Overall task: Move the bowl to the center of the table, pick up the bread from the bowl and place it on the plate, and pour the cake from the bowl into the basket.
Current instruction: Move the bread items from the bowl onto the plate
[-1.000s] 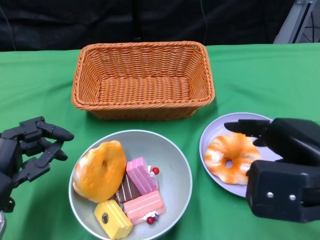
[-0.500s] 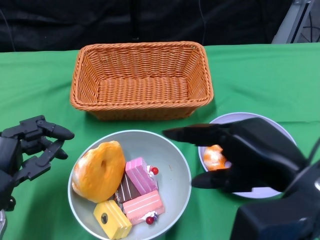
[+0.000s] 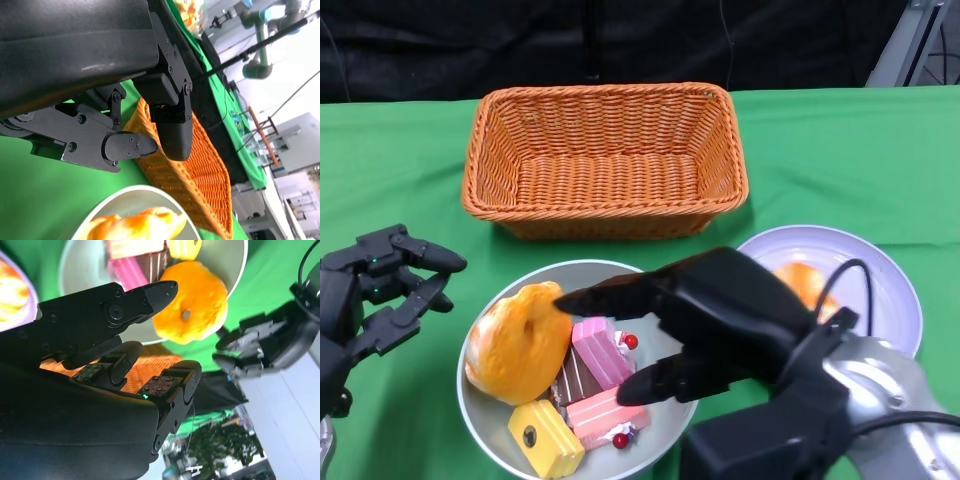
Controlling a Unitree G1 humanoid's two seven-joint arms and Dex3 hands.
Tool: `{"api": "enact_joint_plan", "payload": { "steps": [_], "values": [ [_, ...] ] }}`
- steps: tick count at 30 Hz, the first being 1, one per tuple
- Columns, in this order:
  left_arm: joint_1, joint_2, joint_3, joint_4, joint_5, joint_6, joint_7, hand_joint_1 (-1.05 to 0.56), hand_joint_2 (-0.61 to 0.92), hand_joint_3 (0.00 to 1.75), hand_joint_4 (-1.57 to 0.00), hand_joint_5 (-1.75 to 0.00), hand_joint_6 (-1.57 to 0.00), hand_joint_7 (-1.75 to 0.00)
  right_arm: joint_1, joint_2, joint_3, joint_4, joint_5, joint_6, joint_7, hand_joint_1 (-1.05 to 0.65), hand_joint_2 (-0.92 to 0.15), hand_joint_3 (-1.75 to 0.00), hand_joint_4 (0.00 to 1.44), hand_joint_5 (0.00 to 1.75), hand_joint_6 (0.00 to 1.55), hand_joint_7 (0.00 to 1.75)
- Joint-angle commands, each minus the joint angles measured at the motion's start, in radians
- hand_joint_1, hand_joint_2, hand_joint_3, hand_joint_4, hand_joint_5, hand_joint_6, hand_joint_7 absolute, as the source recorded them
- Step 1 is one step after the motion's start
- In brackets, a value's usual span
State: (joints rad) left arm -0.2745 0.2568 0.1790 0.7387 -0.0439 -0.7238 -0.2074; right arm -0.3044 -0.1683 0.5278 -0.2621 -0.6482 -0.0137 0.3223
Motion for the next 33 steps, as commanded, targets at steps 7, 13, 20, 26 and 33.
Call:
{"api": "enact_joint_plan", "payload": {
  "steps": [7, 13, 20, 26, 33],
  "values": [
    [-0.005, 0.043, 0.031, -0.025, -0.006, 0.063, 0.043, -0.15, 0.92, 0.31, -0.65, -1.74, -0.81, -0.95, -0.117, 0.082, 0.061, 0.225, -0.075, -0.084, -0.132, -0.58, -0.84, 0.00, 0.74, 0.02, 0.58, 0.01],
    [-0.015, 0.068, 0.053, -0.013, -0.016, 0.100, 0.047, -0.13, 0.92, 0.30, -0.62, -1.75, -0.80, -0.96, -0.156, 0.114, 0.082, 0.320, -0.118, -0.105, -0.200, -0.61, -0.88, -0.01, 0.68, 0.00, 0.54, 0.00],
    [-0.025, 0.069, 0.070, 0.003, -0.020, 0.107, 0.043, -0.11, 0.92, 0.26, -0.59, -1.74, -0.79, -1.01, -0.173, 0.128, 0.088, 0.354, -0.143, -0.110, -0.230, -0.62, -0.88, 0.00, 0.65, 0.00, 0.52, 0.00],
    [-0.037, 0.071, 0.071, 0.027, -0.008, 0.113, 0.069, -0.22, 0.92, 0.20, -0.67, -1.73, -0.76, -1.23, -0.233, 0.183, 0.120, 0.472, -0.184, -0.114, -0.317, -0.65, -0.88, 0.00, 0.59, 0.00, 0.50, 0.00],
    [-0.055, 0.071, 0.074, 0.086, -0.028, 0.057, 0.041, -0.27, 0.92, 0.14, -0.74, -1.73, -0.75, -1.29, -0.267, 0.205, 0.141, 0.554, -0.206, -0.129, -0.365, -0.66, -0.89, 0.00, 0.60, 0.01, 0.50, 0.00]
  ]
}}
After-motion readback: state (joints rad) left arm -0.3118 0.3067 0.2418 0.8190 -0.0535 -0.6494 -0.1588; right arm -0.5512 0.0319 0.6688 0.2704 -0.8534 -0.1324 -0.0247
